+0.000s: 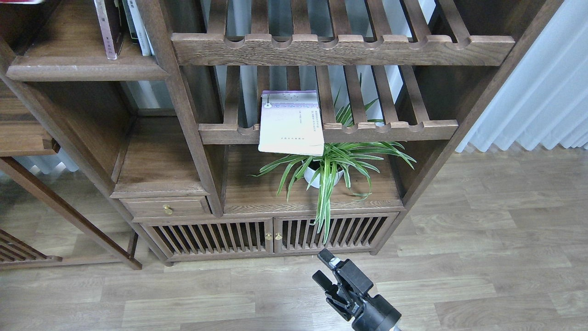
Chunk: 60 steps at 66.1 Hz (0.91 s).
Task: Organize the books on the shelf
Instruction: 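Release the red book and withdraw the left gripper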
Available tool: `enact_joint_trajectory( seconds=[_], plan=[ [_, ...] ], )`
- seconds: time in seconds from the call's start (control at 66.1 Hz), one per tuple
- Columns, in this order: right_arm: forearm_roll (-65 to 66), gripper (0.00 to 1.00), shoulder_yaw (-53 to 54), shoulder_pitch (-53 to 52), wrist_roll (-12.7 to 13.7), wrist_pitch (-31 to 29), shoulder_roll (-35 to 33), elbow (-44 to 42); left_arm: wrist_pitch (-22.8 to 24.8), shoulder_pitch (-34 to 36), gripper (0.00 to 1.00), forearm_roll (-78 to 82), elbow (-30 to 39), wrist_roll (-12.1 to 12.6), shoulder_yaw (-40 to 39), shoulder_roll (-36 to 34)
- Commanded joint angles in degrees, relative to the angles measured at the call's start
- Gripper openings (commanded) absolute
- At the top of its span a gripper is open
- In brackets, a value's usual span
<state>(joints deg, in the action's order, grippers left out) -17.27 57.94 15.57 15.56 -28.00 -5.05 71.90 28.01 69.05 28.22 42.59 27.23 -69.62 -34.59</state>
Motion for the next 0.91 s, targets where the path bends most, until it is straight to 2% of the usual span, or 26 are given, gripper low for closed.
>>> enact_joint_trajectory(
  seconds=[0.0,0.091,0.106,0.197,0.227,0.242,0.272,0.317,0.484,0.605,0.68,0.816,0.892],
  plan=[
    [-0.13,0.99,-0.02,-0.54,-0.09,0.0,0.04,-0.01,-0.01,2.66,0.02,0.51,-3.65,-4.72,0.35,4.45],
    [-0.13,0.99,-0.02,-0.62,-0.09,0.0,0.04,-0.01,-0.01,4.16,0.02,0.87,-5.41,-7.88,0.53,5.33],
    [-0.13,0.99,-0.02,-0.54,-0.09,0.0,0.13,-0.01,-0.01,4.6,0.02,0.87,-5.94,-9.2,0.71,5.5],
    [-0.22,0.99,-0.02,-0.62,-0.09,0.0,0.22,-0.01,-0.01,5.3,0.02,0.96,-7.7,-13.25,0.53,6.38],
    [-0.3,0.99,-0.11,-0.62,-0.09,0.0,0.22,-0.01,-0.01,5.3,0.02,0.78,-8.4,-15.44,0.45,7.08],
    [-0.39,0.99,-0.2,-0.62,-0.09,0.0,0.22,-0.01,-0.01,5.22,0.02,0.61,-8.93,-17.36,0.01,7.08],
    [-0.39,0.99,-0.2,-0.54,-0.09,0.0,0.22,-0.01,-0.01,5.04,0.02,0.52,-8.93,-18.26,-0.08,7.0],
    [-0.39,0.99,-0.2,-0.54,-0.09,0.0,0.22,0.08,-0.01,4.6,0.02,0.34,-8.93,-19.31,-0.26,6.91],
    [-0.39,0.99,-0.55,-0.54,-0.09,0.0,0.22,0.08,-0.01,3.72,0.03,0.43,-9.2,-20.81,0.01,6.91],
    [-0.39,0.99,-0.73,-0.45,-0.09,0.0,0.31,0.08,-0.01,2.23,0.03,0.34,-9.46,-26.78,0.01,8.05],
    [-0.39,0.99,-0.73,-0.19,-0.09,0.0,0.22,0.08,-0.01,1.26,0.03,0.25,-9.81,-28.02,-0.61,10.33],
    [-0.39,0.99,-0.73,0.08,-0.09,0.0,0.22,0.08,-0.01,-0.85,0.03,-0.71,-10.69,-28.55,-2.72,11.39],
    [-0.39,0.99,-0.81,0.25,-0.09,0.0,0.31,0.08,-0.01,-1.9,0.04,-2.03,-10.86,-29.86,-3.51,12.88]
  ],
)
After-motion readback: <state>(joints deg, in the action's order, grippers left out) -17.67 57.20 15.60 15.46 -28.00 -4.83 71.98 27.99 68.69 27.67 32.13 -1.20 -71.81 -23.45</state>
